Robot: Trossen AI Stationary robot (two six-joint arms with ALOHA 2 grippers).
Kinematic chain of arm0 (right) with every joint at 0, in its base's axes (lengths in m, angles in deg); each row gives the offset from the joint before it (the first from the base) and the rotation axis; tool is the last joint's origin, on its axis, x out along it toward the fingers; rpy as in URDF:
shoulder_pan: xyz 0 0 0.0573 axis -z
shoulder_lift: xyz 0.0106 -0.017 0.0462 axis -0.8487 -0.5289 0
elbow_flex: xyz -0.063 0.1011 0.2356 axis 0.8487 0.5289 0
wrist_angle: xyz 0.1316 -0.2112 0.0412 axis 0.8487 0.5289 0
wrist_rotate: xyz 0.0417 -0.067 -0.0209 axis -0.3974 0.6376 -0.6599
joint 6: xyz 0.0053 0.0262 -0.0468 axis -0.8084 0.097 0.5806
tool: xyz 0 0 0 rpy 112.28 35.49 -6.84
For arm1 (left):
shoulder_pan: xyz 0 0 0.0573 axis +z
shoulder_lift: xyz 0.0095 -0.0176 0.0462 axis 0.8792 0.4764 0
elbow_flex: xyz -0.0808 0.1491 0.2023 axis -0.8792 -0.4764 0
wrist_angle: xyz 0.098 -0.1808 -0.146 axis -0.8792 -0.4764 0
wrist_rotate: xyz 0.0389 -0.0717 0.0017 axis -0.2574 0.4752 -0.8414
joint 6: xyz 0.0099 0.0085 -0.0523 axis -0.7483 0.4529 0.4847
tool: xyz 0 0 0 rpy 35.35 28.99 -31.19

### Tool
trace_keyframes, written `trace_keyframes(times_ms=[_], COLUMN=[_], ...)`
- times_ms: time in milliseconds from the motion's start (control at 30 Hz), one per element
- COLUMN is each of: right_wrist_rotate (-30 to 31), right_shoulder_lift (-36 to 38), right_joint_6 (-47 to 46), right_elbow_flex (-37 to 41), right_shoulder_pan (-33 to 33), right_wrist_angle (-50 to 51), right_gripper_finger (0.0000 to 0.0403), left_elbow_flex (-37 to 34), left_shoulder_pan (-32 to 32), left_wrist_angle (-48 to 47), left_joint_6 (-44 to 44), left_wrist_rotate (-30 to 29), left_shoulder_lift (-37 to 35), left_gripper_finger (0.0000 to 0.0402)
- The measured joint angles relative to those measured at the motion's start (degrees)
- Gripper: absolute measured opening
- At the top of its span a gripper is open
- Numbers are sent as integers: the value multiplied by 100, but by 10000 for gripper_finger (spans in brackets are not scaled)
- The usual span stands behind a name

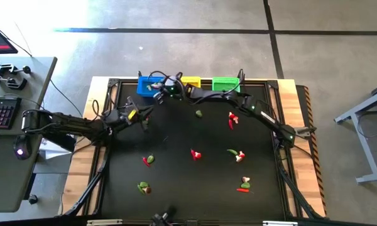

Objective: Sort produce into baskets
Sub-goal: Put the red mushroom into the blue bin

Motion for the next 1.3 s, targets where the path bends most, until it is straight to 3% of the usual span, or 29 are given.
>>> trace_keyframes(times_ms=[233,467,600,733,900,1167,1300], right_wrist_rotate=[-84,32,-345,-332,-398,-692,-534], right_shoulder_lift=[-7,-9,17,110,304,400,535], right_joint_6=[-152,-142,-147,-17,468,930,1243], right_elbow_flex=[-13,-6,-4,-4,-4,-1,226], right_shoulder_pan=[21,42,31,35,-2,-140,-313], right_wrist_angle=[92,188,258,332,543,928,1038], right_gripper_finger=[41,105,126,104,14,3,1], left_elbow_flex=[-2,-2,-2,-2,-2,-2,-2], left_shoulder_pan=[5,5,6,6,6,10,10], left_wrist_angle=[-69,-86,-87,-92,-126,-252,-359], left_joint_6=[45,45,45,-40,14,727,940], left_wrist_rotate=[-33,-65,-79,-85,85,164,166], left_shoulder_lift=[-45,-47,-47,-47,-47,-47,-45], left_gripper_finger=[0,0,0,0,0,0,0])
